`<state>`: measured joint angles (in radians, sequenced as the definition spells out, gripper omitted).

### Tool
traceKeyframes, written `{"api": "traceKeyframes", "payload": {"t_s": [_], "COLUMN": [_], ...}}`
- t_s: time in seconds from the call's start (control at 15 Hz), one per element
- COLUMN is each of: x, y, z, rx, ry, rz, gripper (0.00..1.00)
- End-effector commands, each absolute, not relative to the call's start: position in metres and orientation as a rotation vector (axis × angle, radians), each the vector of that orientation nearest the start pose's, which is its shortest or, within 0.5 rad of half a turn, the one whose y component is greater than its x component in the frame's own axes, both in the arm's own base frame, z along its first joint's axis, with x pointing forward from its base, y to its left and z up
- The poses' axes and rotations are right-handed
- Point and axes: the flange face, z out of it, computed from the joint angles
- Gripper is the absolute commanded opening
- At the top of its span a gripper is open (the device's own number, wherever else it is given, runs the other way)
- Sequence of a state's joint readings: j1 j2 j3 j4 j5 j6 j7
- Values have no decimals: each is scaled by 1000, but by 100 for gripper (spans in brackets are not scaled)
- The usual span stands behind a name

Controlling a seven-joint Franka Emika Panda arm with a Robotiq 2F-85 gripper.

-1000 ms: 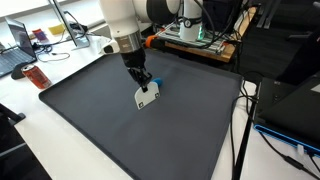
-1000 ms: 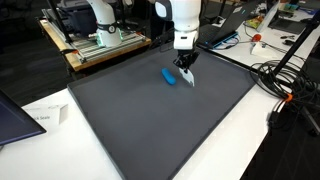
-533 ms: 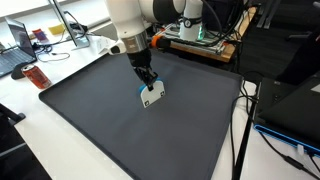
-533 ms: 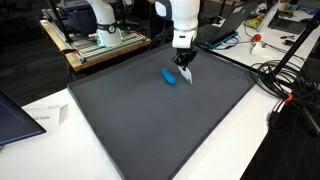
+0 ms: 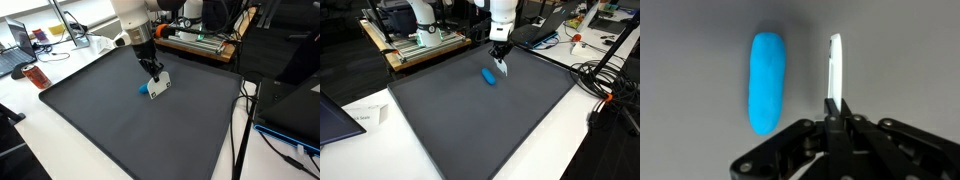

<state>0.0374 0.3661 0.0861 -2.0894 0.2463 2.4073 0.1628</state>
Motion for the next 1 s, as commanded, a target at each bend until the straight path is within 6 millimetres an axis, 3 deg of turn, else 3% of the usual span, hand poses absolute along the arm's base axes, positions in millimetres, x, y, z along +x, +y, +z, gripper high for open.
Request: {"api": "traceKeyframes", "payload": {"t_s": [0.0, 0.47, 0.93], "x": [575, 600, 608], "y": [66, 56, 28], "z": [266, 285, 302], "rx": [-2908, -2890, -2872], "ry": [368, 405, 440], "rz": [221, 343, 259], "gripper": [1, 1, 1]}}
